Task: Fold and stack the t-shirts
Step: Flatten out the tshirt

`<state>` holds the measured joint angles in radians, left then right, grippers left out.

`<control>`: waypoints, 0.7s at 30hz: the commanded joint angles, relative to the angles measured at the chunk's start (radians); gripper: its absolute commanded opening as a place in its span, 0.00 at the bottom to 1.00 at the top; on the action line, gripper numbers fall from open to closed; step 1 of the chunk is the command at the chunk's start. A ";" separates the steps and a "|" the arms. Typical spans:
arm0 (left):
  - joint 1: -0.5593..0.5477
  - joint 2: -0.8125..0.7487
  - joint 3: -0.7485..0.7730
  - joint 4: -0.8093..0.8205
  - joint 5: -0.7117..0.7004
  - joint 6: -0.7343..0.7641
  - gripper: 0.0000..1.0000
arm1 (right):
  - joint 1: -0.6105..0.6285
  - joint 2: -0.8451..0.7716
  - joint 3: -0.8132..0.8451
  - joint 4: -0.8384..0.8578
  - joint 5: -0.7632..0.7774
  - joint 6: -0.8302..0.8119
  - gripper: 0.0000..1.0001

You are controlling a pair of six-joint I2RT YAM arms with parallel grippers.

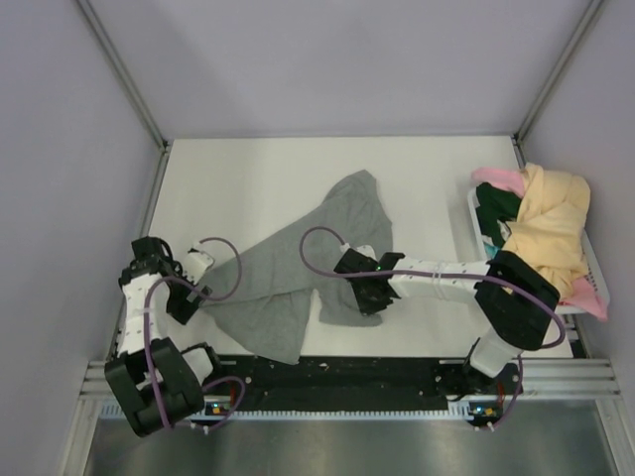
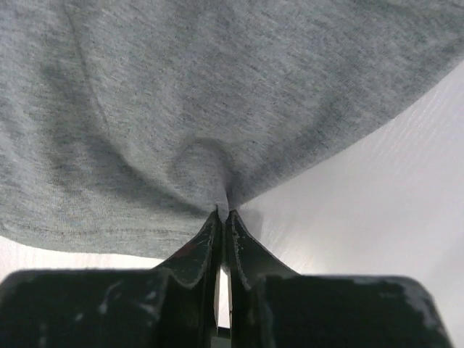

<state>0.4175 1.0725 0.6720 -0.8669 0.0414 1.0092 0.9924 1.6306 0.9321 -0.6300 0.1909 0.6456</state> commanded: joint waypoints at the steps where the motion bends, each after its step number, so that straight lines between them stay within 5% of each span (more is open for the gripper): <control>1: 0.046 0.013 0.008 0.059 -0.009 0.083 0.99 | 0.005 -0.001 -0.044 0.078 0.044 0.016 0.00; 9: 0.084 0.089 -0.014 0.087 0.118 0.189 0.98 | -0.046 -0.285 0.016 0.052 0.108 -0.069 0.00; 18: 0.101 0.269 -0.005 0.253 0.132 0.170 0.89 | -0.133 -0.337 0.088 0.050 0.100 -0.152 0.00; 21: 0.118 0.325 0.021 0.261 0.141 0.158 0.73 | -0.153 -0.370 0.114 0.049 0.122 -0.181 0.00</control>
<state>0.5106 1.3281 0.6800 -0.7021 0.1452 1.1591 0.8665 1.3224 0.9726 -0.5915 0.2745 0.5232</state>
